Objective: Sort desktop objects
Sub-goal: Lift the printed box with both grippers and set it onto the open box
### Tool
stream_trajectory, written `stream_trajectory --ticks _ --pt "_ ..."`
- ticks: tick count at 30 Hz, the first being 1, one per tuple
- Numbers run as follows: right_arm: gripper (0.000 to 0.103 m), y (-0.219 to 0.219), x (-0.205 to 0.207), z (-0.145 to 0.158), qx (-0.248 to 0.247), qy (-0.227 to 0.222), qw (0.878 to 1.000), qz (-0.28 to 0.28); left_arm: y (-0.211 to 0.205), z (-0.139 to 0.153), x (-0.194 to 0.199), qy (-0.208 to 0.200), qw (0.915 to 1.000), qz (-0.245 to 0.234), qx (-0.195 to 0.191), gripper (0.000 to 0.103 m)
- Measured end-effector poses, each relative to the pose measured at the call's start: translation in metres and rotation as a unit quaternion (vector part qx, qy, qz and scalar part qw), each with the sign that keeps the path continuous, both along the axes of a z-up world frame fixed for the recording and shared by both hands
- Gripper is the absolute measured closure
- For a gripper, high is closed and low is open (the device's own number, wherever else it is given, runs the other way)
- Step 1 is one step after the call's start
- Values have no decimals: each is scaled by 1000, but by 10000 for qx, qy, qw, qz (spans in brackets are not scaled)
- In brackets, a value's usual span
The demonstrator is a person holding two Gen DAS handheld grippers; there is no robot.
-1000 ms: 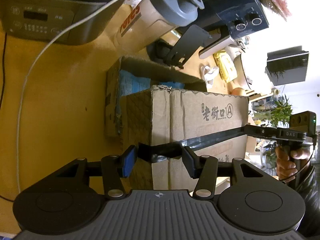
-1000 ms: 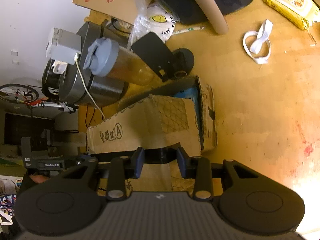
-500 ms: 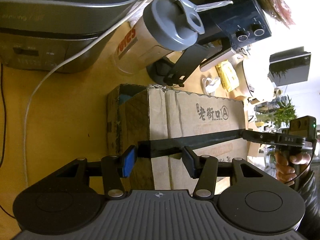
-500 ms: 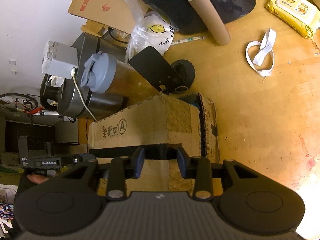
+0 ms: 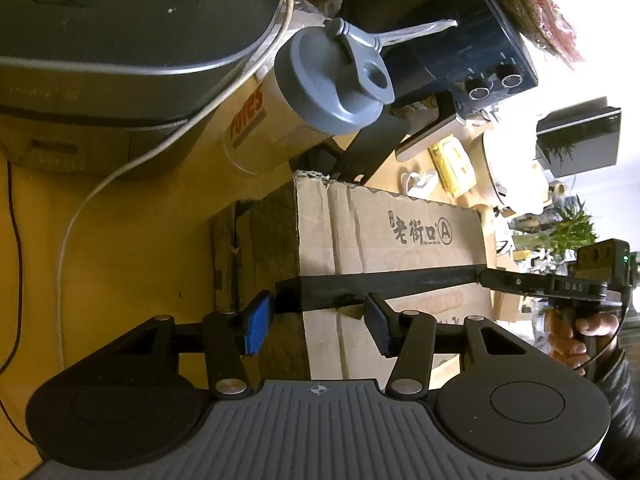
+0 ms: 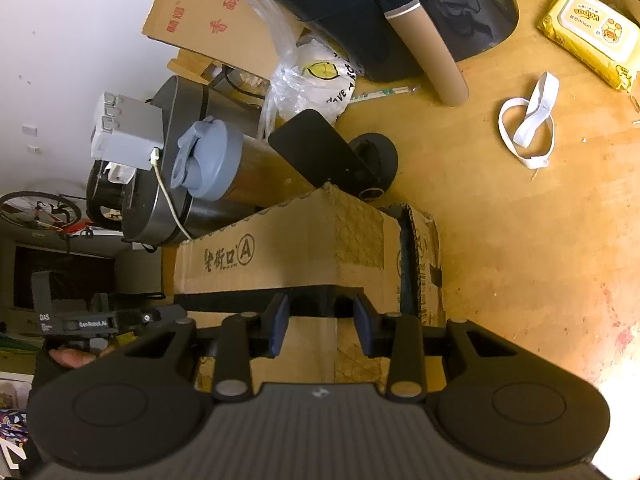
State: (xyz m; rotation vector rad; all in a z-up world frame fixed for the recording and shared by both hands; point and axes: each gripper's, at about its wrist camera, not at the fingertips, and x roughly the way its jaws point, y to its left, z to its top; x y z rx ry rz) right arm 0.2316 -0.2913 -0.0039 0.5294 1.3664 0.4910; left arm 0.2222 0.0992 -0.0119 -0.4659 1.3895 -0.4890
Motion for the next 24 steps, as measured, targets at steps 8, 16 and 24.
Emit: stream_trajectory --ticks 8,16,24 --pt "72 0 8 -6 -36 -22 9999 -96 -2 -4 12 -26 10000 -9 57 54" --pt "73 1 14 -12 -53 -28 9999 -99 -2 -9 15 18 10000 -4 80 54" --pt "72 2 17 -17 -132 1 9999 -85 -6 -14 12 60 10000 -10 78 54"
